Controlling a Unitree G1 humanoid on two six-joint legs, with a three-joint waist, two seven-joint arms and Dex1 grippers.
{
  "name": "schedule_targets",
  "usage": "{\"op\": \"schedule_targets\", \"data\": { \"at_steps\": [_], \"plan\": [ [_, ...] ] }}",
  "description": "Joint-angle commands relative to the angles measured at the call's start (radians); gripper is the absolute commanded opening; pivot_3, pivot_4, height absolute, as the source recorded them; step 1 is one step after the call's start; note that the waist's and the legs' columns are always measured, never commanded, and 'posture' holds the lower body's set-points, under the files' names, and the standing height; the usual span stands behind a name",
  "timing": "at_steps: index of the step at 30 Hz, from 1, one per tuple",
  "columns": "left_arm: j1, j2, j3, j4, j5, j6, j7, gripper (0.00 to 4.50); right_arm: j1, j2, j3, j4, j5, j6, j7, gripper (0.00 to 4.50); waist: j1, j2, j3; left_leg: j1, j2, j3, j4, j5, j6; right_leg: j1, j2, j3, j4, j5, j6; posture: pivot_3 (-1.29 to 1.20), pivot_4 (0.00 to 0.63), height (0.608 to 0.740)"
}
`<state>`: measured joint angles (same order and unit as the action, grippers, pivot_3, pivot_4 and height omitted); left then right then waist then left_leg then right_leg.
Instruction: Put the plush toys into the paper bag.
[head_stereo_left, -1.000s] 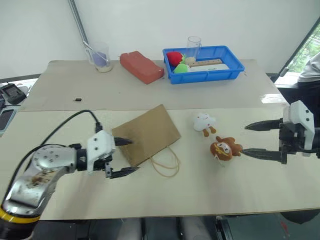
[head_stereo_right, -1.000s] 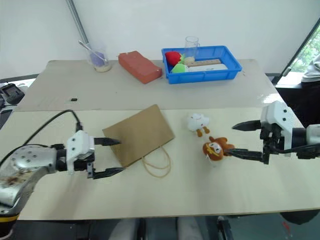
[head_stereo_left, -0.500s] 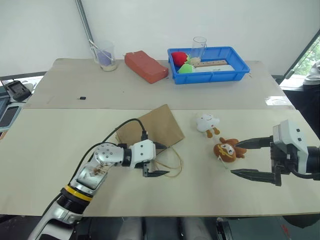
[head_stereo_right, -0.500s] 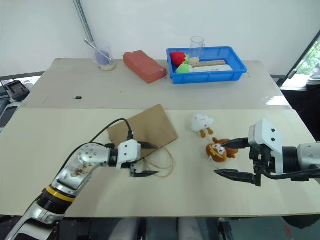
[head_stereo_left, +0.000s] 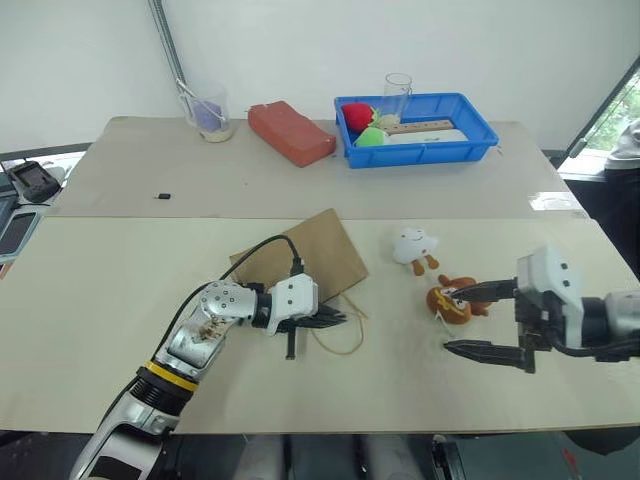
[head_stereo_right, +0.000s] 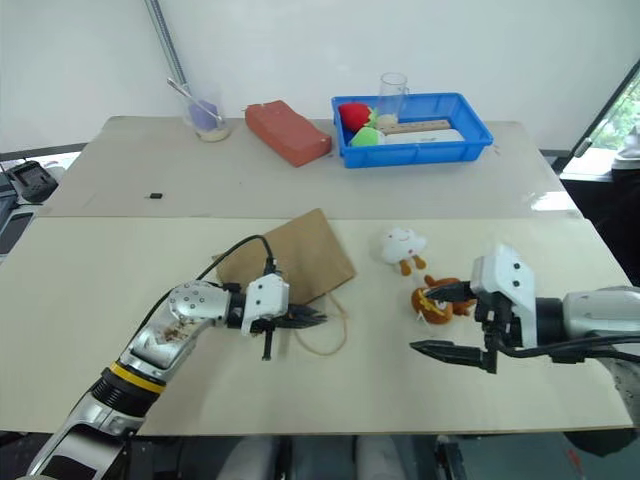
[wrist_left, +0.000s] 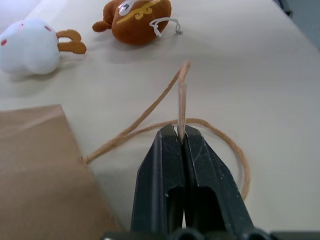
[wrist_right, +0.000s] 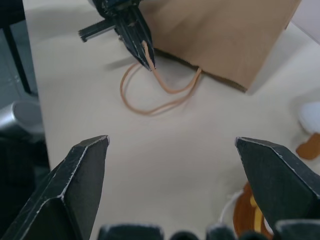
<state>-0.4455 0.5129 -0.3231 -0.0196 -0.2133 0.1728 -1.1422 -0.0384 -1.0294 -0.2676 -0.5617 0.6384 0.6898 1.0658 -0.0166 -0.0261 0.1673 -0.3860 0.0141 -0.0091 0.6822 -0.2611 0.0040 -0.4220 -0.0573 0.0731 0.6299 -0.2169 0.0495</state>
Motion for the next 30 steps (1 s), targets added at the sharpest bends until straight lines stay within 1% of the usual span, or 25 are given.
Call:
{"op": "schedule_targets", "data": {
  "at_steps": [1,3,4,5,7,9,13,15,16,19,23,30],
  "plan": [
    [-0.076,0.015,0.080,-0.028,-0.094,0.112,-0.023,0.06,-0.057,0.053,0.119,-0.026,-0.087,-0.045,-0.089,4.50,0.001,0.000,0.000,0.000,0.000,-0.001,0.001,0.000,0.000,0.000,0.000,0.000,0.000,0.000,0.000,0.00,0.150,0.740],
    [-0.119,0.013,0.119,-0.029,-0.158,0.207,-0.024,0.06,-0.106,0.116,0.202,-0.014,-0.131,-0.055,-0.145,4.50,0.000,0.000,0.000,0.000,0.000,-0.001,0.001,0.000,0.000,0.000,0.000,-0.001,0.000,0.000,0.000,0.00,0.150,0.740],
    [-0.139,0.007,0.139,-0.028,-0.189,0.253,-0.018,0.00,-0.130,0.150,0.236,-0.003,-0.150,-0.060,-0.170,3.96,0.000,0.000,0.000,-0.001,0.000,-0.001,0.001,0.000,0.000,-0.001,0.000,-0.001,0.000,0.000,0.000,0.00,0.150,0.740],
    [-0.160,0.001,0.161,-0.024,-0.222,0.301,-0.010,0.00,-0.154,0.187,0.272,0.013,-0.166,-0.060,-0.192,3.70,-0.002,0.000,0.000,-0.001,0.000,-0.001,0.001,0.000,0.000,-0.001,0.000,-0.001,0.000,0.000,0.000,0.00,0.150,0.740],
    [-0.197,-0.016,0.207,-0.016,-0.286,0.396,0.016,0.00,-0.195,0.264,0.333,0.054,-0.204,-0.076,-0.233,2.99,-0.001,0.000,0.000,-0.002,0.000,-0.002,0.001,0.000,0.000,-0.001,0.000,-0.001,0.000,0.000,0.000,0.00,0.150,0.740],
    [-0.223,-0.025,0.237,-0.007,-0.324,0.458,0.034,0.00,-0.234,0.345,0.383,0.107,-0.241,-0.099,-0.274,2.36,-0.002,0.000,0.000,-0.002,0.000,-0.003,0.001,0.000,0.000,-0.001,0.000,-0.002,0.001,0.000,0.000,0.00,0.150,0.740],
    [-0.248,-0.037,0.267,0.005,-0.363,0.531,0.064,0.00,-0.292,0.474,0.446,0.230,-0.314,-0.171,-0.329,0.90,-0.002,0.000,0.000,-0.002,-0.001,-0.004,0.001,0.000,0.000,-0.002,0.000,-0.002,0.001,0.000,0.000,0.00,0.150,0.740],
    [-0.252,-0.038,0.271,0.005,-0.371,0.550,0.074,0.00,-0.321,0.526,0.464,0.290,-0.346,-0.210,-0.352,0.26,-0.002,0.000,0.000,-0.002,-0.001,-0.004,0.001,0.000,0.000,-0.002,0.000,-0.003,0.001,0.000,0.000,0.00,0.150,0.740],
    [-0.254,-0.040,0.274,0.006,-0.372,0.558,0.082,0.00,-0.336,0.555,0.465,0.316,-0.352,-0.224,-0.364,0.04,-0.002,0.000,0.000,-0.002,-0.001,-0.004,0.001,0.000,0.000,-0.002,0.000,-0.003,0.001,0.000,0.000,0.00,0.150,0.740],
    [-0.261,-0.053,0.286,0.007,-0.378,0.576,0.108,0.00,-0.366,0.623,0.463,0.369,-0.366,-0.251,-0.390,0.04,-0.002,0.000,0.000,-0.002,-0.001,-0.005,0.001,0.000,0.000,-0.002,0.000,-0.003,0.001,0.000,0.000,0.00,0.150,0.740],
    [-0.275,-0.080,0.311,-0.002,-0.412,0.619,0.144,0.00,-0.383,0.678,0.481,0.444,-0.408,-0.308,-0.407,0.04,-0.002,0.000,0.000,-0.002,-0.001,-0.005,0.001,0.000,0.000,-0.002,0.000,-0.003,0.002,0.000,-0.001,0.00,0.150,0.740],
    [-0.274,-0.087,0.331,-0.026,-0.450,0.671,0.187,0.00,-0.439,0.792,0.519,0.620,-0.495,-0.424,-0.458,0.04,-0.012,0.000,0.000,-0.002,-0.001,-0.006,0.001,0.000,-0.001,-0.002,0.000,-0.003,0.002,0.001,-0.001,0.00,0.150,0.740]
  ]
}}
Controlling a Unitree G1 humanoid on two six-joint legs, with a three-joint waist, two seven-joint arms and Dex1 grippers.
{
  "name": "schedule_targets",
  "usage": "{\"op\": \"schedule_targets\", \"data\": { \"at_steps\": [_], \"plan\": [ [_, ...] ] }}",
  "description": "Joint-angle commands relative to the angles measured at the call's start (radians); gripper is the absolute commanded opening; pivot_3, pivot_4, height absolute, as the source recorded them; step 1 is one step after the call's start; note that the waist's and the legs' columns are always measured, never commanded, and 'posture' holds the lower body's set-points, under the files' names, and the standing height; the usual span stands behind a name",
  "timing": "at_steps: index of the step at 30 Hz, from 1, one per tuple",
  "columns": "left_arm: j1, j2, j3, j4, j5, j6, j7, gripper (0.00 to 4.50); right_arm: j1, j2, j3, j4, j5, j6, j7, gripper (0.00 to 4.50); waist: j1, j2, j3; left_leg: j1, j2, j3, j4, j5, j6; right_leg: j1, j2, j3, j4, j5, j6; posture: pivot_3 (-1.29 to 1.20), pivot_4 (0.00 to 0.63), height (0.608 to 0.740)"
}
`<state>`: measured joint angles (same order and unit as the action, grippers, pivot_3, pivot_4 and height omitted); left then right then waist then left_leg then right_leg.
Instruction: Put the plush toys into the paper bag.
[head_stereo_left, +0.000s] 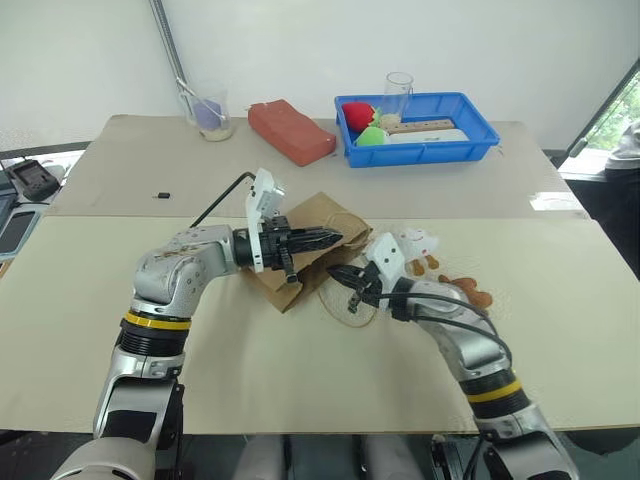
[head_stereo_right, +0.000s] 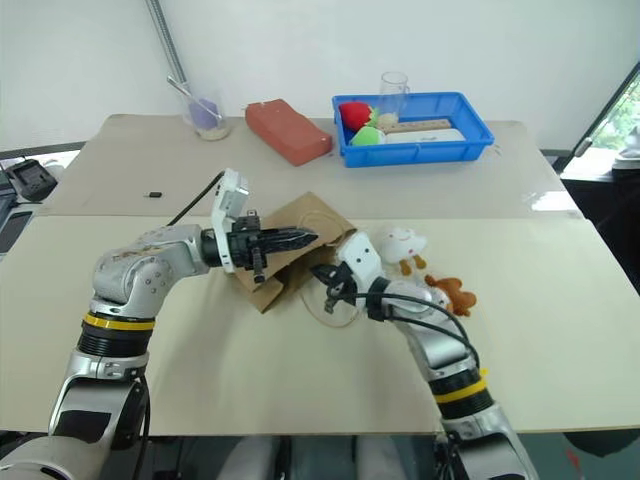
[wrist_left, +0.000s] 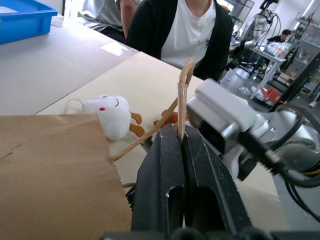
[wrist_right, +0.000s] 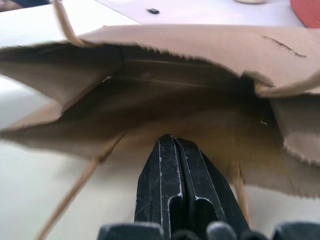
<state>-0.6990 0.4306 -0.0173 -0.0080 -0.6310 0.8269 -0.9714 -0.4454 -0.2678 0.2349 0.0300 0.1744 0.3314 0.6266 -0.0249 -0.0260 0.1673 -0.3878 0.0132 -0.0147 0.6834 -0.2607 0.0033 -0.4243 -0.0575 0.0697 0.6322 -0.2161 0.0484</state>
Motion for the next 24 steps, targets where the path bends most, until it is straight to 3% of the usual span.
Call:
{"op": "schedule_targets", "data": {
  "at_steps": [1,9,17,24],
  "plan": [
    [-0.021,-0.005,0.027,-0.039,-0.035,0.021,0.021,0.00,-0.041,0.050,0.023,0.060,-0.045,-0.082,-0.030,0.04,-0.006,0.000,0.000,0.000,0.000,0.000,0.000,0.000,0.000,0.000,0.000,0.000,0.000,0.000,0.000,0.00,0.150,0.740],
    [-0.037,-0.008,0.060,-0.034,-0.060,0.034,0.085,0.00,-0.063,0.128,0.039,0.252,-0.131,-0.155,-0.093,0.04,-0.019,0.000,0.000,0.000,0.000,-0.005,-0.001,0.000,-0.001,0.000,0.000,-0.001,0.001,0.000,0.000,0.00,0.150,0.740],
    [-0.149,0.004,0.141,-0.066,-0.087,0.025,0.158,0.00,-0.065,0.156,0.041,0.305,-0.170,-0.118,-0.128,0.04,-0.026,0.000,0.000,0.004,0.000,-0.009,-0.002,0.001,-0.002,0.002,0.000,0.000,0.003,0.001,-0.002,0.00,0.150,0.740],
    [-0.207,0.051,0.086,-0.138,0.030,-0.119,0.172,0.00,-0.065,0.164,0.050,0.298,-0.186,-0.077,-0.123,0.04,-0.037,0.000,0.000,0.006,0.000,-0.009,-0.002,0.002,-0.003,0.001,0.000,0.000,0.008,0.001,-0.002,0.00,0.150,0.740]
  ]
}}
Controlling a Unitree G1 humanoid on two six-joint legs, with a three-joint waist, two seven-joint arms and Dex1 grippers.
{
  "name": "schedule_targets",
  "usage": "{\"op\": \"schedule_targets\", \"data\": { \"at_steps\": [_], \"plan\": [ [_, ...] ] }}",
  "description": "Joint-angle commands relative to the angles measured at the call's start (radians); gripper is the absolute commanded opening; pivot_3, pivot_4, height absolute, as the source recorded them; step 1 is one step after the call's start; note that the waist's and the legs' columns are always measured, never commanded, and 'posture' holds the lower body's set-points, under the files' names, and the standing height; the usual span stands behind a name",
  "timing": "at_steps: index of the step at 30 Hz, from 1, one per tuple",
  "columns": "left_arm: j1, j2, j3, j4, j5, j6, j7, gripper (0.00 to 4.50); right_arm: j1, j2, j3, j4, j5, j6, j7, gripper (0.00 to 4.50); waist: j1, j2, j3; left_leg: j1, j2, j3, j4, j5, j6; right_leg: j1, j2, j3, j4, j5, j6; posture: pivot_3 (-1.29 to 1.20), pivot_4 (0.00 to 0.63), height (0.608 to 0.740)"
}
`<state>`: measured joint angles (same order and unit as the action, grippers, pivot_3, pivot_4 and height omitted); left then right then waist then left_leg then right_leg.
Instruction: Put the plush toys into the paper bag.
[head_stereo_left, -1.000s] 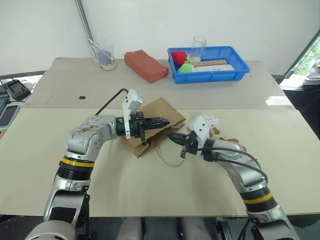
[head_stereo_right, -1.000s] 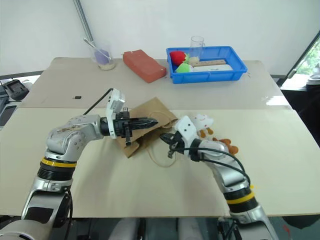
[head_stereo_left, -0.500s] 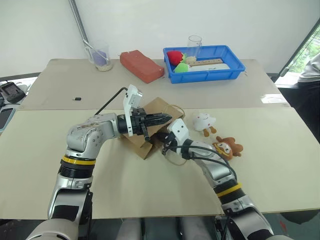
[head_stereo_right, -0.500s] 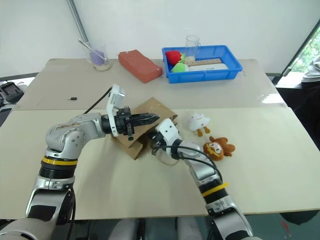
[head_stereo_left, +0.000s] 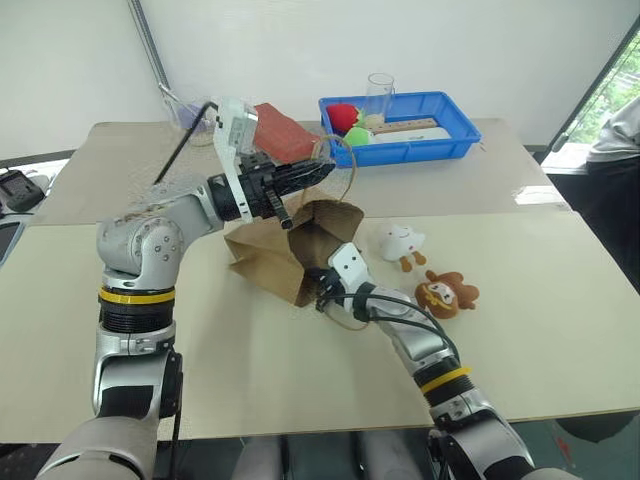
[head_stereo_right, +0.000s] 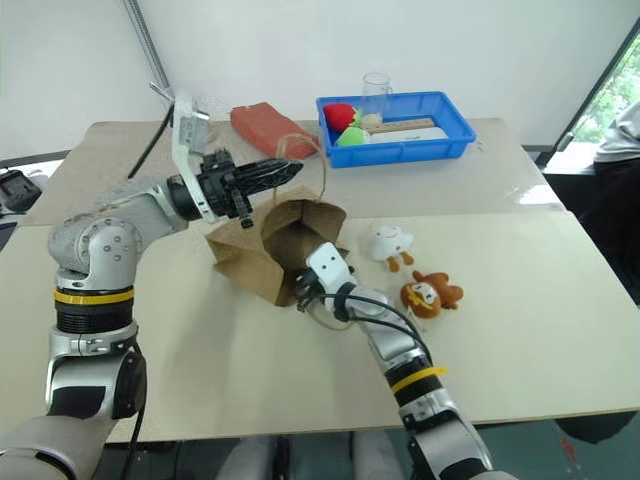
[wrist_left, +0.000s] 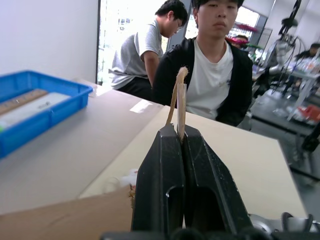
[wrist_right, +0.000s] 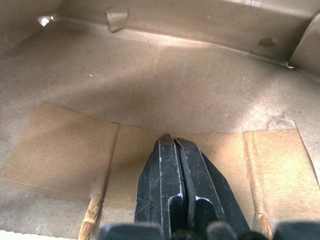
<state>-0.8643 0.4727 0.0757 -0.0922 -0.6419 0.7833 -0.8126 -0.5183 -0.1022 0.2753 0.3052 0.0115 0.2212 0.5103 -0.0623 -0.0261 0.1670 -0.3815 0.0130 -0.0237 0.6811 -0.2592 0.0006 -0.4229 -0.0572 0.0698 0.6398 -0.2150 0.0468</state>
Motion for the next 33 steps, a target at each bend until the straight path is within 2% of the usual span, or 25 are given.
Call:
{"op": "schedule_targets", "data": {
  "at_steps": [1,10,15,22,28,33],
  "plan": [
    [-0.046,0.007,-0.017,-0.060,0.061,-0.101,0.020,0.00,0.008,-0.002,0.011,0.024,-0.024,0.035,-0.006,0.04,0.000,0.000,0.000,0.000,0.000,0.000,0.000,0.000,0.000,0.000,0.000,0.000,0.000,0.000,0.000,0.00,0.150,0.740],
    [-0.054,-0.006,-0.084,-0.120,0.151,-0.210,0.034,0.00,-0.010,-0.007,0.012,0.048,-0.025,0.033,-0.003,0.04,-0.005,0.000,0.000,0.000,0.000,0.000,0.000,0.000,0.000,0.000,0.000,0.000,0.000,0.000,0.000,0.00,0.150,0.740],
    [0.010,0.005,-0.095,-0.138,0.154,-0.194,0.025,0.00,-0.018,-0.004,0.003,0.042,-0.011,0.024,0.006,0.04,-0.005,0.000,0.000,0.000,0.000,0.001,0.000,0.000,-0.001,0.000,0.000,0.000,0.000,0.000,0.000,0.00,0.150,0.740],
    [0.111,-0.007,-0.112,-0.169,0.128,-0.159,0.019,0.00,-0.010,-0.019,-0.027,-0.081,0.045,0.063,0.063,0.04,-0.004,0.000,0.000,-0.002,0.000,0.000,0.000,0.000,-0.001,-0.001,0.000,0.000,0.000,0.000,0.000,0.00,0.150,0.740],
    [0.164,0.007,-0.140,-0.209,0.084,-0.123,-0.039,0.00,0.056,-0.136,-0.084,-0.392,0.092,0.219,0.096,1.99,0.010,0.000,0.000,-0.007,0.000,-0.001,0.000,0.000,0.000,-0.004,-0.001,-0.001,0.000,0.000,0.000,0.00,0.150,0.740],
    [0.192,0.012,-0.143,-0.213,0.070,-0.115,-0.053,0.00,0.114,-0.379,-0.109,-0.659,0.119,0.290,0.245,3.70,0.019,0.000,0.000,-0.007,0.000,0.001,-0.001,0.000,0.000,-0.003,0.000,-0.001,-0.007,-0.001,0.001,0.00,0.150,0.740]
  ]
}}
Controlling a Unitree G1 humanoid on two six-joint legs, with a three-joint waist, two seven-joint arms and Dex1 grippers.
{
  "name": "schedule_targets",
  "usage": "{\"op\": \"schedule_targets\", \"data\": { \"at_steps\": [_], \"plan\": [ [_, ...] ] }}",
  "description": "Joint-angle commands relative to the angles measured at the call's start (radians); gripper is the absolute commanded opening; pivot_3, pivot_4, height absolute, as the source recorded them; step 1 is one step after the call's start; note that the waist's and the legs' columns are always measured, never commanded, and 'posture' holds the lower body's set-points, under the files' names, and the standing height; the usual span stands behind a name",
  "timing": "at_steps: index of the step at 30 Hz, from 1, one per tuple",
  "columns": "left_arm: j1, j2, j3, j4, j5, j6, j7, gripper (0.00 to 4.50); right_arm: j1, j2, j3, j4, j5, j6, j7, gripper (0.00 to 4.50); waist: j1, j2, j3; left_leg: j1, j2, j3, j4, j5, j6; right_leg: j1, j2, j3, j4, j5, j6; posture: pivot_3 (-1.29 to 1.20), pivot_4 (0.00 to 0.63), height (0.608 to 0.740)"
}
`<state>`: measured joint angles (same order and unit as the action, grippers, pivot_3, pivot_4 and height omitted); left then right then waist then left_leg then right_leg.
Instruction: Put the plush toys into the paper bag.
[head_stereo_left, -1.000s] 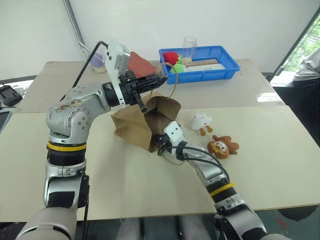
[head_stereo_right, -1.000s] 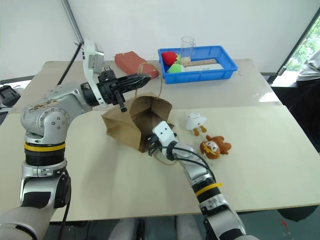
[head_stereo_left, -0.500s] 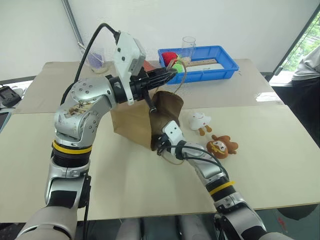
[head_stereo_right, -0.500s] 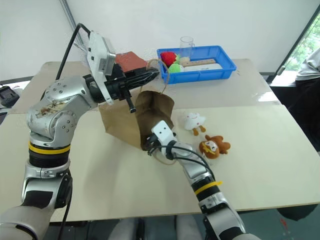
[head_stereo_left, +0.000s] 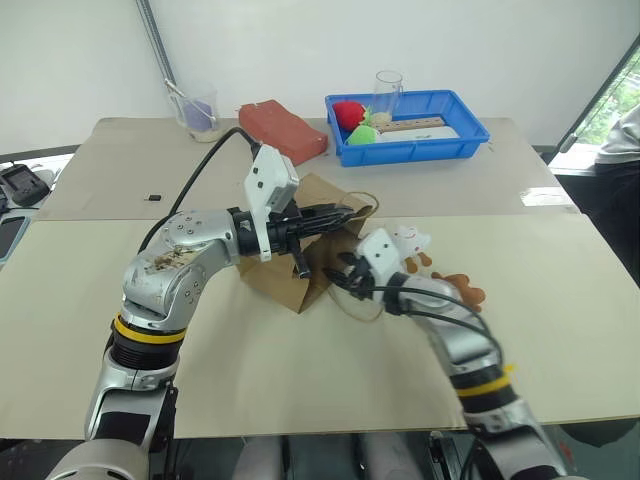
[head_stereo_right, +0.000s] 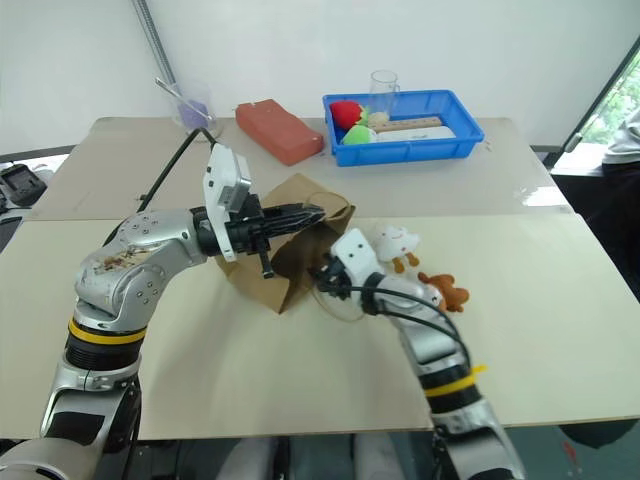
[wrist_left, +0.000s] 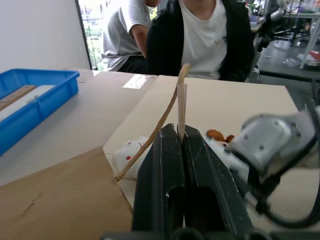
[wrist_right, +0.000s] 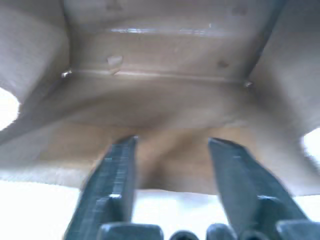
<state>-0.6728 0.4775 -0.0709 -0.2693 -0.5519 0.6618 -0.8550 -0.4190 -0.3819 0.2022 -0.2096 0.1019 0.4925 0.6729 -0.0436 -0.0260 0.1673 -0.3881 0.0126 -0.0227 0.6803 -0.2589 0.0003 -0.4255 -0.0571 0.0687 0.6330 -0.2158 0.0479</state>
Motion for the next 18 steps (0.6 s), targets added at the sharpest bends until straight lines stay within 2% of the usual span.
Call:
{"op": "schedule_targets", "data": {
  "at_steps": [1,2,7,10,15,18],
  "plan": [
    [0.003,0.007,0.002,-0.033,-0.020,0.006,-0.013,0.00,0.026,-0.148,-0.053,-0.180,0.047,0.030,0.114,4.07,0.001,0.000,0.000,0.000,0.000,0.001,0.000,0.000,0.000,0.001,0.000,-0.001,-0.001,0.000,0.000,0.00,0.150,0.740],
    [0.005,0.005,0.000,-0.029,-0.020,0.003,-0.015,0.00,0.035,-0.185,-0.073,-0.206,0.065,0.040,0.136,4.41,0.002,0.000,0.000,0.000,0.000,0.002,0.000,0.000,0.000,0.001,0.000,-0.001,-0.002,0.000,0.000,0.00,0.150,0.740],
    [0.003,-0.011,-0.006,0.004,-0.015,-0.010,-0.020,0.00,0.018,-0.322,-0.098,-0.127,-0.007,-0.058,0.146,4.48,-0.001,-0.001,0.000,0.000,0.000,0.004,0.000,0.000,0.000,0.002,0.000,-0.001,-0.003,0.000,0.000,0.00,0.150,0.740],
    [0.001,-0.025,0.006,0.026,-0.026,0.000,-0.015,0.00,-0.022,-0.328,-0.058,0.036,-0.082,-0.162,0.114,4.48,-0.001,-0.001,0.000,0.000,0.000,0.004,0.000,0.000,0.000,0.002,0.000,-0.001,-0.003,0.000,0.000,0.00,0.150,0.740],
    [0.007,-0.027,0.008,0.030,-0.024,-0.001,-0.018,0.00,-0.135,-0.271,0.009,0.345,-0.204,-0.323,0.038,4.48,-0.001,-0.001,0.001,0.000,0.000,0.005,0.000,0.000,0.000,0.001,0.000,0.000,-0.003,0.000,0.000,0.00,0.150,0.740],
    [0.008,-0.024,0.012,0.026,-0.027,0.003,-0.018,0.00,-0.184,-0.245,0.025,0.473,-0.239,-0.363,0.017,3.63,0.000,-0.001,0.001,-0.001,0.000,0.005,0.000,0.000,0.000,0.001,0.000,0.000,-0.003,0.000,0.000,0.00,0.150,0.740]
  ]
}}
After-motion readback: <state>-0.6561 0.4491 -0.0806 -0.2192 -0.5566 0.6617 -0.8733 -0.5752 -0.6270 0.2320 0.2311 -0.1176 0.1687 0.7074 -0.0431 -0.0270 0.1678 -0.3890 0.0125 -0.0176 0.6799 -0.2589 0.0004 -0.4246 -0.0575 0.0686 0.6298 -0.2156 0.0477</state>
